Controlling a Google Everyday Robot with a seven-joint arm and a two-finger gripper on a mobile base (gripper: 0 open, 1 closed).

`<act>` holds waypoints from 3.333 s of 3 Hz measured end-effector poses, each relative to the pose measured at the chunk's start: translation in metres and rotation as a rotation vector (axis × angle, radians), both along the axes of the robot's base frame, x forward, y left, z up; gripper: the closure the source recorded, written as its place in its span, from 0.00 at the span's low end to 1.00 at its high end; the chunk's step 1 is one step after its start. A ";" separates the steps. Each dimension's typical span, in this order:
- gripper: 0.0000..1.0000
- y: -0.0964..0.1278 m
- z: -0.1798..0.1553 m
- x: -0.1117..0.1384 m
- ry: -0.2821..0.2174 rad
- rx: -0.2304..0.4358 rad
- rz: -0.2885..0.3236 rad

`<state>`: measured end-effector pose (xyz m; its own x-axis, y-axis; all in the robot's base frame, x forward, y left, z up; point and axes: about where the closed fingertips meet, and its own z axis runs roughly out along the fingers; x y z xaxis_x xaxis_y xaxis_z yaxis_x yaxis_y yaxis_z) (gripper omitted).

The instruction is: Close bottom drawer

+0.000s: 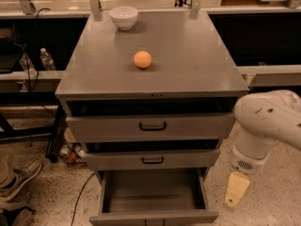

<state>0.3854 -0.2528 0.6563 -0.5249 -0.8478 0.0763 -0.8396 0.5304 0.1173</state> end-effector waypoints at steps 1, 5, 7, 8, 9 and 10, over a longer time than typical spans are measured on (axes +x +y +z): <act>0.00 0.004 -0.076 -0.014 0.098 -0.010 -0.041; 0.00 0.022 -0.263 -0.037 0.199 0.200 -0.223; 0.00 0.023 -0.314 -0.040 0.263 0.250 -0.239; 0.00 0.026 -0.349 -0.041 0.311 0.294 -0.260; 0.26 0.034 -0.381 -0.041 0.351 0.320 -0.277; 0.48 0.038 -0.394 -0.042 0.372 0.328 -0.281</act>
Offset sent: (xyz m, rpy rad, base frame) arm -0.0311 0.0158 -0.2317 0.0639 0.2275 -0.1831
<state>0.3430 -0.2146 0.2621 -0.7221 -0.6896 0.0555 -0.5419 0.6137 0.5742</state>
